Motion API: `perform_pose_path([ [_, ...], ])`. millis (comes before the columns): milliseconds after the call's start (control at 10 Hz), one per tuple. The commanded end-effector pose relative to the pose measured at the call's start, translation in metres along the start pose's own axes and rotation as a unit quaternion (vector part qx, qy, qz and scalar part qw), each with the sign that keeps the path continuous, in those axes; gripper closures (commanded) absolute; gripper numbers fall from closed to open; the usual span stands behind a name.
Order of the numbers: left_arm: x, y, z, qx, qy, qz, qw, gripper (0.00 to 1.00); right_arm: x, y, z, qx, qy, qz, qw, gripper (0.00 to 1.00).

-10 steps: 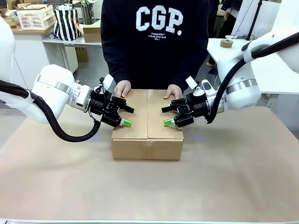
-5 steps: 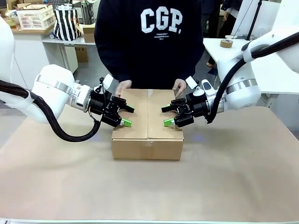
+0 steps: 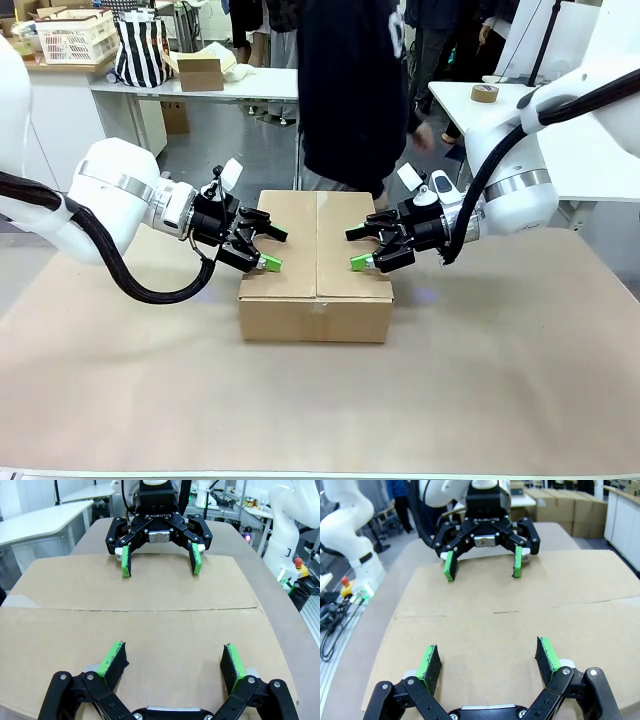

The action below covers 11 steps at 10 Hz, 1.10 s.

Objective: Pack the gift set into the box.
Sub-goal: Press and hold the closed box until the human finishes sealing it.

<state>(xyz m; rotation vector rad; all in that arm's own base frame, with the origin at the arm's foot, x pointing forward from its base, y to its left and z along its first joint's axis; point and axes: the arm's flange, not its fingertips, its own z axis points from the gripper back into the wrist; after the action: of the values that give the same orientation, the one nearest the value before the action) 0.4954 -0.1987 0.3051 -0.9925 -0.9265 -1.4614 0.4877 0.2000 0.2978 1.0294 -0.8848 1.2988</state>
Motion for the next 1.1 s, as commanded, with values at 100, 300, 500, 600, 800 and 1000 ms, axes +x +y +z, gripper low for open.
perform_pose_path([
  [100,-0.0016,-0.0005,-0.0010,0.000,0.003,0.000,1.000,0.00,-0.0018,0.0002,-0.0002,-0.001,0.002,-0.002,1.000,0.00],
  [300,-0.0016,-0.0005,-0.0010,0.000,0.003,0.000,1.000,0.00,-0.0018,0.0002,-0.0002,-0.001,0.002,-0.002,1.000,0.00],
  [500,-0.0016,-0.0005,-0.0010,0.000,0.003,0.000,1.000,0.00,-0.0018,0.0002,-0.0002,-0.001,0.002,-0.002,1.000,0.00],
  [600,-0.0016,-0.0005,-0.0010,0.000,0.003,0.000,1.000,0.00,-0.0018,0.0002,-0.0002,-0.001,0.002,-0.002,1.000,0.00],
  [800,-0.0016,-0.0005,-0.0010,0.000,0.003,0.000,1.000,0.00,-0.0018,0.0002,-0.0002,-0.001,0.002,-0.002,1.000,0.00],
  [1000,-0.0016,-0.0005,-0.0010,0.000,0.003,0.000,1.000,0.00,-0.0018,0.0002,-0.0002,-0.001,0.002,-0.002,1.000,0.00],
])
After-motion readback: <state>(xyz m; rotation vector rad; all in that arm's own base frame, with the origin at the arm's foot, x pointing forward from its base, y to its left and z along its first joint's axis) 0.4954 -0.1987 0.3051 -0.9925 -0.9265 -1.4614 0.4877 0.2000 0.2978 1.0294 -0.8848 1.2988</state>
